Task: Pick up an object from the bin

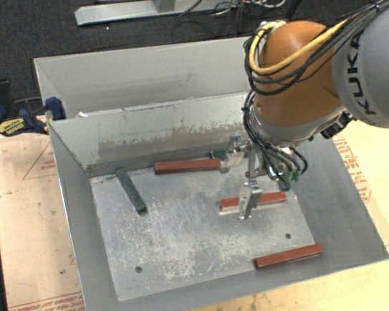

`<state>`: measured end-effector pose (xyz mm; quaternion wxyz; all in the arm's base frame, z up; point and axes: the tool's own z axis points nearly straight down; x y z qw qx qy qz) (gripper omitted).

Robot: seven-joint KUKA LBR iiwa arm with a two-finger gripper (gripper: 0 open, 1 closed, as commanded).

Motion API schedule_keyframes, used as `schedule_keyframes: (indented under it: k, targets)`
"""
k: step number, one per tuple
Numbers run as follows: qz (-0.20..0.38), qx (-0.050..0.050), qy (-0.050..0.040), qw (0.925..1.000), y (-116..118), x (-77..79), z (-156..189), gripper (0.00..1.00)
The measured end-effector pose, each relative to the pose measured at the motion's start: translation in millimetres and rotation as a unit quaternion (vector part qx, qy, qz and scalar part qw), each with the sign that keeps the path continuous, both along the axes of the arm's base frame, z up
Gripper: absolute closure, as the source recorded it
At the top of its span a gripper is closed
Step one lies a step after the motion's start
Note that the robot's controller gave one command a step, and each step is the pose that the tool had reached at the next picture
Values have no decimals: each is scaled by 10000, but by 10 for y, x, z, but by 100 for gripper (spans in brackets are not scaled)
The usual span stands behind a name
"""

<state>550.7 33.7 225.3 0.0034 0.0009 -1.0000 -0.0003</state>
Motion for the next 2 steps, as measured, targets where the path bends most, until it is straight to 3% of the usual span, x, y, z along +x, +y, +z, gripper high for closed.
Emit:
schedule_keyframes:
  k: [1,2]
  targets:
    - [-4,2,-38,10000,-2,15,41,0]
    - [268,2,-75,9996,-11,-16,-294,0]
